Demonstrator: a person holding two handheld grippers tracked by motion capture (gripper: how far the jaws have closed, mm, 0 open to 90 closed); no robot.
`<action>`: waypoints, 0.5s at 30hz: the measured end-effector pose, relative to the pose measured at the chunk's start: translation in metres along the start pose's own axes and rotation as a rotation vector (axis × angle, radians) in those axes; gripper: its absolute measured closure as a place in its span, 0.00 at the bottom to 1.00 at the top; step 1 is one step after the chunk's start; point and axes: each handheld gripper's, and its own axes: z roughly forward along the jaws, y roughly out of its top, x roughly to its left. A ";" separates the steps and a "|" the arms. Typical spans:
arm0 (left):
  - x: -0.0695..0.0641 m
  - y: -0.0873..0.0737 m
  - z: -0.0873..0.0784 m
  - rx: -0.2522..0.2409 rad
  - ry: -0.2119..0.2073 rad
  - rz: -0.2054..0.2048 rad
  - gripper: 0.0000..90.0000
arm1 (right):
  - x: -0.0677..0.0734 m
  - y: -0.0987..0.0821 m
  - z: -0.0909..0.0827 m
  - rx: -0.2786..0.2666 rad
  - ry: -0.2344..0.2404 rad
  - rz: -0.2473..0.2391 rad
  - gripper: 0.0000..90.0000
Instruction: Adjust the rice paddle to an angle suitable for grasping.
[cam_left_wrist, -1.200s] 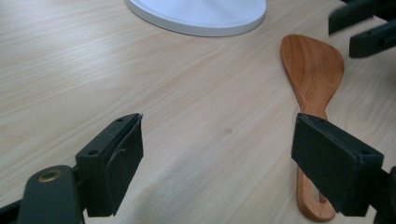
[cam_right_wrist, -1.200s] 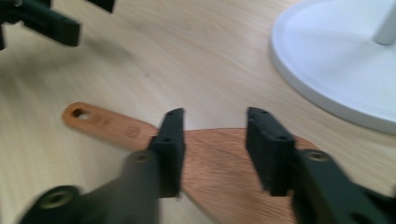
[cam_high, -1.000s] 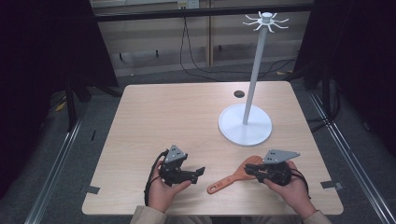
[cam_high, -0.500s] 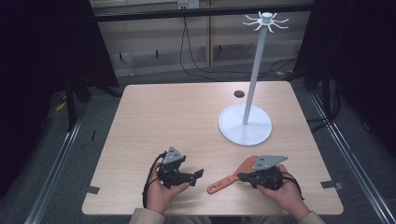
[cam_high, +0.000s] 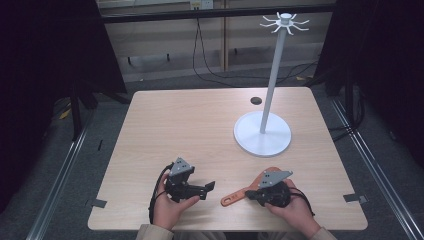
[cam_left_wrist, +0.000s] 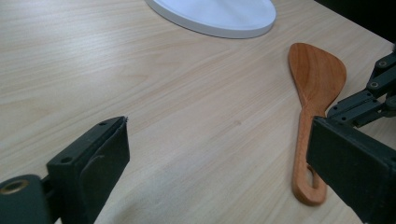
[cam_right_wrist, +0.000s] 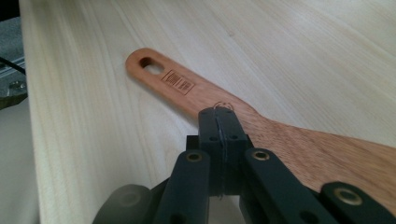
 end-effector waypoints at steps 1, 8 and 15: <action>0.002 0.000 -0.001 0.001 -0.004 -0.004 0.06 | 0.000 0.001 0.002 0.005 -0.009 -0.010 1.00; 0.009 -0.001 -0.007 -0.006 0.024 -0.025 0.03 | -0.005 0.012 0.014 -0.001 -0.035 0.024 1.00; 0.012 -0.003 -0.007 -0.011 0.022 -0.038 0.03 | -0.019 0.025 0.026 0.010 -0.077 0.069 1.00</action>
